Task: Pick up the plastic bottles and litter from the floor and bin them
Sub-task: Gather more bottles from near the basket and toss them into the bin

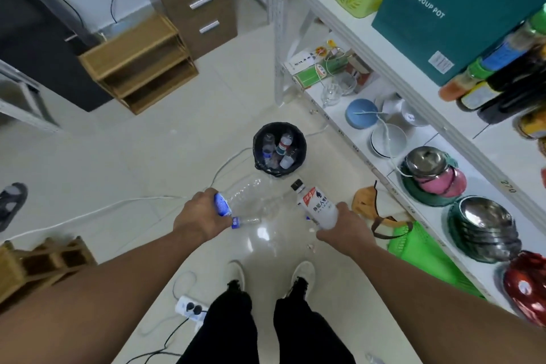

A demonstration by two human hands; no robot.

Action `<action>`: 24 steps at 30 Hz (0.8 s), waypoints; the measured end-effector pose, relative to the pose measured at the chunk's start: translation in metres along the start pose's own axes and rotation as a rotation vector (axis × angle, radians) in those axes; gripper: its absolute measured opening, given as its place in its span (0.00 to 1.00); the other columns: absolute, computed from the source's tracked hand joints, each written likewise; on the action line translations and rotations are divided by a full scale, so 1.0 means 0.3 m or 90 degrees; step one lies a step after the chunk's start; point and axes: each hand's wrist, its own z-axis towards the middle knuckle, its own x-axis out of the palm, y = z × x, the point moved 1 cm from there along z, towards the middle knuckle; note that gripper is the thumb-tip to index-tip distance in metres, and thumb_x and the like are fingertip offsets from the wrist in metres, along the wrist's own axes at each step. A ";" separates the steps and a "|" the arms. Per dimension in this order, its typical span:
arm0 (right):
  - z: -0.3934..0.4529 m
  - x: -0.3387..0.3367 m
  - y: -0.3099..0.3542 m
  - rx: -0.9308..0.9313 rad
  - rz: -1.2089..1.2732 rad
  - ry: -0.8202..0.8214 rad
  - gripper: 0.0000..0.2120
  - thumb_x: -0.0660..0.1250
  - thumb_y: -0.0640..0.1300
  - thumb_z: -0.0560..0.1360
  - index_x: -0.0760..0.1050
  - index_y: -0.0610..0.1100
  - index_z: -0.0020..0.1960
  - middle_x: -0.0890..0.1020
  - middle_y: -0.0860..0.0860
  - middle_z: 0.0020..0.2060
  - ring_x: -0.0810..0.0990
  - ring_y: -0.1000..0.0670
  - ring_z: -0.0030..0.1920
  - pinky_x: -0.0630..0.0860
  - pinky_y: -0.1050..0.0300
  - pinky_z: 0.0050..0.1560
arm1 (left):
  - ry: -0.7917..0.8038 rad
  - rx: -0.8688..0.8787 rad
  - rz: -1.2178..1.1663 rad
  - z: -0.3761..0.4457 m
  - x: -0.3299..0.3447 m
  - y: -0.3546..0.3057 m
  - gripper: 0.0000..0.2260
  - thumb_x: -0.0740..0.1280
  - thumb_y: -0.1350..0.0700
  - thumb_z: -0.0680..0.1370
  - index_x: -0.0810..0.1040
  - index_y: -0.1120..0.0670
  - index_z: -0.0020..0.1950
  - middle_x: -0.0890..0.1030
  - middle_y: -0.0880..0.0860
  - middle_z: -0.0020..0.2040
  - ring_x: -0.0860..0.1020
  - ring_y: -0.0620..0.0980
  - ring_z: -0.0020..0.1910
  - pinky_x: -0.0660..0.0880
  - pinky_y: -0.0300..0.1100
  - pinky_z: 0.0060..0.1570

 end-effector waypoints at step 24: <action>1.489 0.504 0.160 0.022 0.099 -0.047 0.34 0.59 0.68 0.76 0.68 0.45 0.72 0.80 0.44 0.57 0.81 0.39 0.51 0.81 0.46 0.51 | -0.143 0.116 -0.050 1.404 0.753 -0.151 0.30 0.63 0.34 0.79 0.70 0.49 0.75 0.74 0.53 0.71 0.72 0.57 0.70 0.74 0.53 0.65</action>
